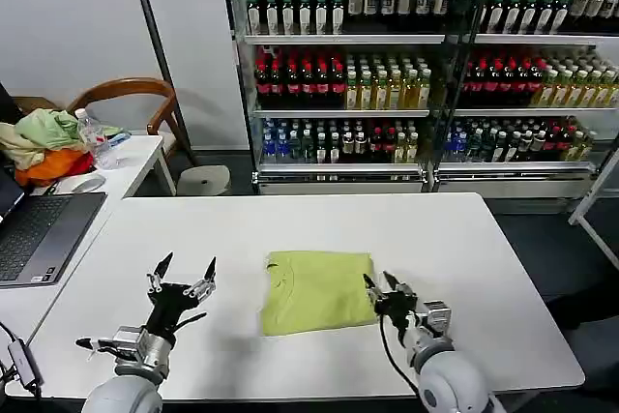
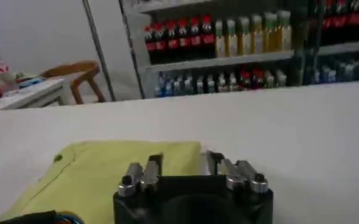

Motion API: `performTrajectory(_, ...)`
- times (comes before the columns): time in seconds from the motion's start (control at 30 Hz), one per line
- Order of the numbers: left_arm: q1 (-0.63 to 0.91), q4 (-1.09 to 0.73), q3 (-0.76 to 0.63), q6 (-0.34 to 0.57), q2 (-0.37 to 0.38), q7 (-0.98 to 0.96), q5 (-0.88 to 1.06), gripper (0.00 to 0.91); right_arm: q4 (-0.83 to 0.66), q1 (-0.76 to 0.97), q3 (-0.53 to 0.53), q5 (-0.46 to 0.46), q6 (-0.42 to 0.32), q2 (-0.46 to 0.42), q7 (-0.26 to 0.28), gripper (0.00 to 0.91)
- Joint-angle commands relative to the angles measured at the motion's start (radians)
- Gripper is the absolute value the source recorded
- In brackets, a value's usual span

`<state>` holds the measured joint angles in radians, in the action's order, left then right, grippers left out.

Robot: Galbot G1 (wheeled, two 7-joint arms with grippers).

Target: Fold and organize the clothes.

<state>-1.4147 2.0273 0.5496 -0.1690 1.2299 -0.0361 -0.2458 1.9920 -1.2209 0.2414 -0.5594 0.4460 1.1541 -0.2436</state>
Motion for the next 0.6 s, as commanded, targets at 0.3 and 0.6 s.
performTrajectory(0.3, 0.077, -0.011, -0.034, 0.061, 0.018, 0.048, 0.116, 0.907, -0.088, 0.078, 0.206, 0.267, -0.203, -0.057, 0.126, 0.907)
performTrajectory(0.6, 0.096, -0.048, -0.018, 0.131, 0.007, 0.065, 0.124, 0.907, -0.153, 0.128, 0.179, 0.303, -0.268, -0.033, 0.129, 0.907)
